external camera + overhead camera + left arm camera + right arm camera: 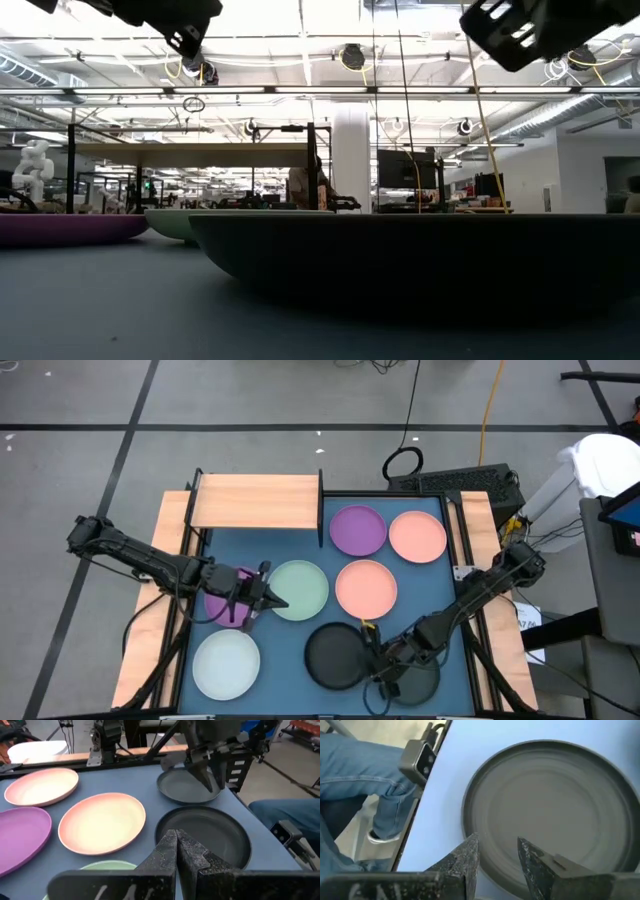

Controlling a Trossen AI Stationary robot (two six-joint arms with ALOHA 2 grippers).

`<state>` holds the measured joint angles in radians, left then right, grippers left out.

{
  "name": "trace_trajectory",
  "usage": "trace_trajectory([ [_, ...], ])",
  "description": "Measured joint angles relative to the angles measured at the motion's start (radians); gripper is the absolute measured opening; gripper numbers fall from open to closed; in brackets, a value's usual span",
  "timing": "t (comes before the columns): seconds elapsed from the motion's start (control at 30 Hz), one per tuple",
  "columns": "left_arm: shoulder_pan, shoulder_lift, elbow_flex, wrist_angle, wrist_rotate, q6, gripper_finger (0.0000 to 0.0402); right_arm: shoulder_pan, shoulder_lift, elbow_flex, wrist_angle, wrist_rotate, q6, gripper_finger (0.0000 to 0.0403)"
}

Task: Place and stack plates onto a shelf
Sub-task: Put the left black plate on the shelf

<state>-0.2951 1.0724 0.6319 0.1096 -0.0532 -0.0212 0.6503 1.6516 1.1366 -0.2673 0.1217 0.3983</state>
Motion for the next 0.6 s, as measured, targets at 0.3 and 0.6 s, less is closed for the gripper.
trace_trajectory([
  [0.3, 0.000, 0.000, 0.000, 0.007, 0.000, -0.008, 0.0001, 0.032, 0.064, -0.005, 0.036, -0.037, -0.021, 0.0118],
  [0.6, 0.000, 0.000, 0.000, 0.007, 0.000, -0.010, 0.0001, 0.024, 0.105, -0.005, 0.121, -0.071, -0.112, 0.0120],
])
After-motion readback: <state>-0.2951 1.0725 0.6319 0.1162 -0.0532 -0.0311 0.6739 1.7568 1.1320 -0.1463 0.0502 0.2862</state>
